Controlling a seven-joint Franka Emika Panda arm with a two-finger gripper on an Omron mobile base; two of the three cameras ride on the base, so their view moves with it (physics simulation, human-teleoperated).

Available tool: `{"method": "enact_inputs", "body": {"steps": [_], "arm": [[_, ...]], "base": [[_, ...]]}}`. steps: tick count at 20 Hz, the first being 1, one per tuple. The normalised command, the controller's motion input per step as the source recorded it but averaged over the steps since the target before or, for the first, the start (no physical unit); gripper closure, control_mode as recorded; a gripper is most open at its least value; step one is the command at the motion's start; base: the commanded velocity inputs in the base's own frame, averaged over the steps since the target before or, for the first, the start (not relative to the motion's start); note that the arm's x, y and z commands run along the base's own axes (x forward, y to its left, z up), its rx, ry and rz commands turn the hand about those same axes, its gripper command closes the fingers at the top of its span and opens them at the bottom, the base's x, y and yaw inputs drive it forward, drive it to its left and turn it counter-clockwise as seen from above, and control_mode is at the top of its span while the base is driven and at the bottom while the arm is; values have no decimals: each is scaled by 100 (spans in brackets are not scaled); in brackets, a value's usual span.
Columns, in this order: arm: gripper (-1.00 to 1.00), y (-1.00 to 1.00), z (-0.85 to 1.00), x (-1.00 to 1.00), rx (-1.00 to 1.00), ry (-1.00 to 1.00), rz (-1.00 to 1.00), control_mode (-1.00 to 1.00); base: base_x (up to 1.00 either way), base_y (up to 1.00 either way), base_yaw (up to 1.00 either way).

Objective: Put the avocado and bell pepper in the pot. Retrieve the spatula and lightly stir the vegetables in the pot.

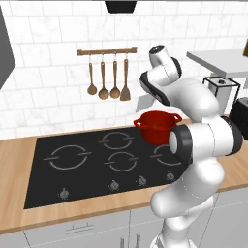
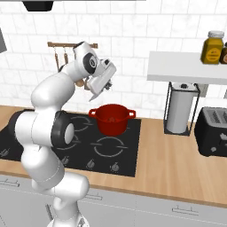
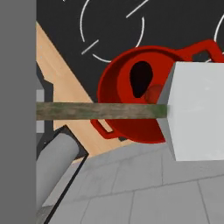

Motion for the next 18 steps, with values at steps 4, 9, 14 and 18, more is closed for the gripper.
{"method": "enact_inputs", "body": {"steps": [4, 9, 14, 18], "arm": [[100, -5, 0, 0, -14, 8, 9, -100], [100, 0, 0, 4, -28, 16, 20, -100], [100, -1, 0, 9, -19, 6, 25, -100], [100, -3, 0, 1, -5, 0, 21, -100]], "base": [[0, 0, 0], [0, 0, 0], [0, 0, 0], [0, 0, 0]]}}
